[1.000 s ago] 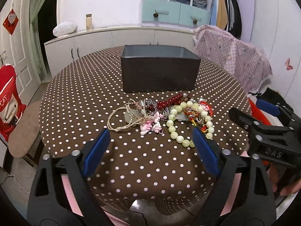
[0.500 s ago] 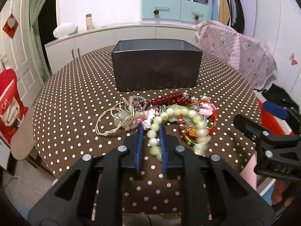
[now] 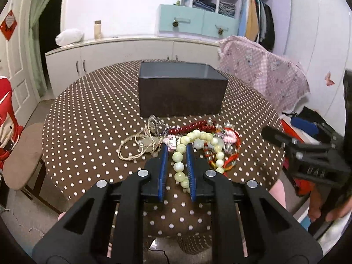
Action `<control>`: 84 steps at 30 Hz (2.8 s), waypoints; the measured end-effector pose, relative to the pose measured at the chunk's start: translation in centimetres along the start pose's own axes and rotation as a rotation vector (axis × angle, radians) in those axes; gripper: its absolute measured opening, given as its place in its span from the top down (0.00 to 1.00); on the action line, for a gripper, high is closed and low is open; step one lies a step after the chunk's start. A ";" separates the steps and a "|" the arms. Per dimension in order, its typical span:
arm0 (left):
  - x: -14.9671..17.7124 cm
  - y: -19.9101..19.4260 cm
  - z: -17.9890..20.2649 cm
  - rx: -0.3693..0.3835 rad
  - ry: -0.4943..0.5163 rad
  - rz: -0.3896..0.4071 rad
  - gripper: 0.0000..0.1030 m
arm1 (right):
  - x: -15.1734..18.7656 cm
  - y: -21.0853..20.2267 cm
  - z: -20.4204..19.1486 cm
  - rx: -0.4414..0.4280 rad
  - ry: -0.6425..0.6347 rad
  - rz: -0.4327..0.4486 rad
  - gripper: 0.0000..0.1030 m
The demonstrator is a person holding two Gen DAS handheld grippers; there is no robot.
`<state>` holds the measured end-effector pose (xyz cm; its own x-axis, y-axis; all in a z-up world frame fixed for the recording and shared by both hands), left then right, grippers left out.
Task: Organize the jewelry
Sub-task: 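Grasp the red bead bracelet with the right gripper while the left lifts the white bracelet, then carry both bracelets into the gray metal box and open both grippers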
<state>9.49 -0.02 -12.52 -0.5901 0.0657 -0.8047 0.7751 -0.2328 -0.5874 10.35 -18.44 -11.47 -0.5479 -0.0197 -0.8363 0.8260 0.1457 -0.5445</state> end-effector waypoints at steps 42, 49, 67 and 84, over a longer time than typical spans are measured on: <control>-3.3 -1.6 -3.9 -0.045 -0.045 0.158 0.91 | -1.4 5.6 -8.6 -0.295 -0.400 -0.132 0.44; -3.2 0.8 -5.4 -0.038 -0.081 0.117 0.91 | -1.3 8.1 -9.9 -0.346 -0.464 -0.238 0.49; -4.1 0.0 -5.9 -0.021 -0.071 0.138 0.91 | -3.6 7.5 -8.1 -0.445 -0.261 -0.281 0.94; -8.1 -2.1 -3.4 0.005 -0.022 0.174 0.91 | -8.6 2.9 -5.0 -0.422 -0.153 -0.146 0.94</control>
<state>13.43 3.18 -5.10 -0.4516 0.0030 -0.8922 0.8651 -0.2433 -0.4387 16.80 -12.88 -5.51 -0.6027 -0.2106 -0.7697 0.5979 0.5196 -0.6104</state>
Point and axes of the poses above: each gripper's, at about its wrist camera, not at the fingertips, and y roughly the way its jaws point, z to its right, x to its underside, the point moved 5 cm from there along y, roughly the way its jaws point, and after that the axes turned 1 degree about y, right-handed, at the moved point
